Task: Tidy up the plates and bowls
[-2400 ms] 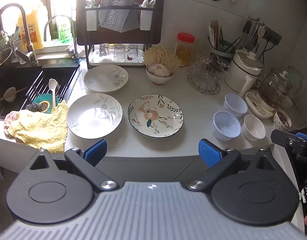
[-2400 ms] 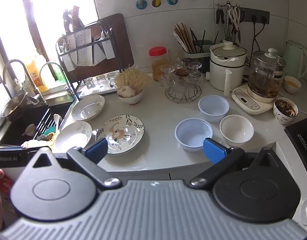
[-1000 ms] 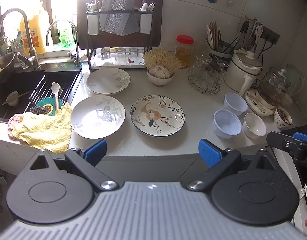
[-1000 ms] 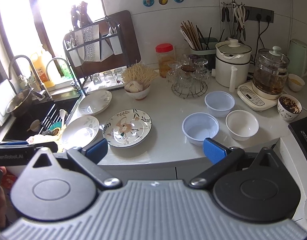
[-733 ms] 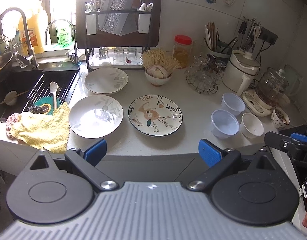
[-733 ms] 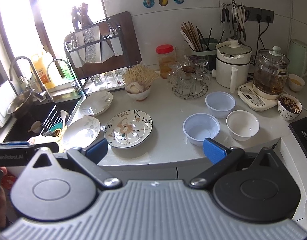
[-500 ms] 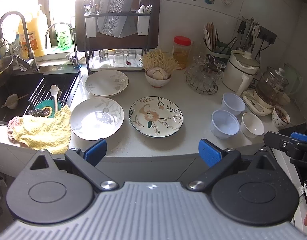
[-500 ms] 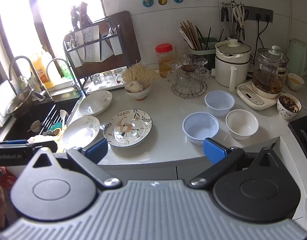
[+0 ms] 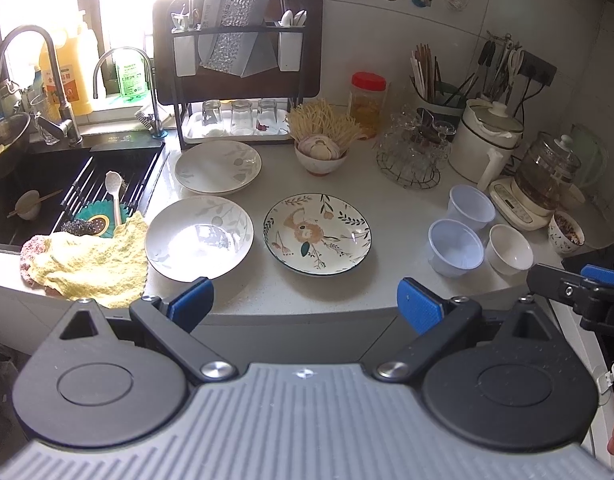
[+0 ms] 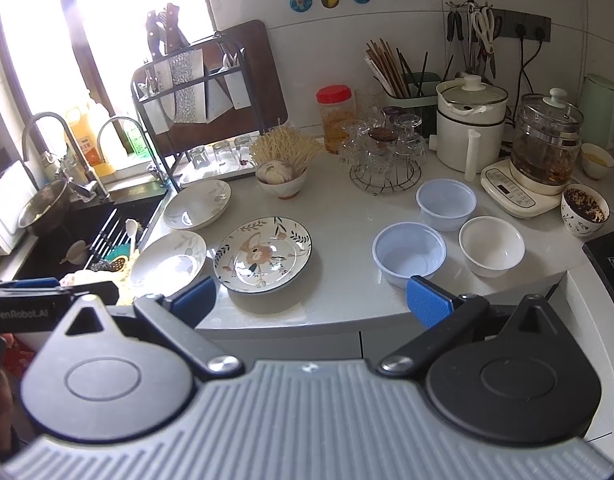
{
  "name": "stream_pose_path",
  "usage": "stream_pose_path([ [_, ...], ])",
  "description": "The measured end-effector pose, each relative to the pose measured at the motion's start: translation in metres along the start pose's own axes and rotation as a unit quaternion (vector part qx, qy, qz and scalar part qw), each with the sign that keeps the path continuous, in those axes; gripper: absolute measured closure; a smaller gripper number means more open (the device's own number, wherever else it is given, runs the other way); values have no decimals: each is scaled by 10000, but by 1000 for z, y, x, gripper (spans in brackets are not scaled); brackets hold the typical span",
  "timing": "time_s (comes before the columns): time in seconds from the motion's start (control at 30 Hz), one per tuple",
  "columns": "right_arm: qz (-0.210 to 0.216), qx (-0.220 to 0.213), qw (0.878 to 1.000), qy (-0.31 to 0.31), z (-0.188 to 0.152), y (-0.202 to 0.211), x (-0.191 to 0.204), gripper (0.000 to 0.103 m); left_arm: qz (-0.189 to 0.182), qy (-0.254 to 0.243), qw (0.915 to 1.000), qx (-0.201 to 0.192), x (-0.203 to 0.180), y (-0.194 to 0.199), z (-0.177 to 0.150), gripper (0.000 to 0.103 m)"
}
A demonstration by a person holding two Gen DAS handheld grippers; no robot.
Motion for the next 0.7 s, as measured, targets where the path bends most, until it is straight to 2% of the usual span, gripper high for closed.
stream_pose_path([
  [0.7, -2, 21, 10000, -90, -1, -2, -3, 0, -23, 69, 10000, 32, -1, -1, -8, 3],
])
Point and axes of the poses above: each gripper's, at about its wrist camera, not at the fingertips, and y roughly against the way its jaws point, x to its left, z to its top, the point moved 7 cm from there along -y, roughly the way its jaws point, and after that the axes turned 6 degrees about y, right-handed, at the moved point
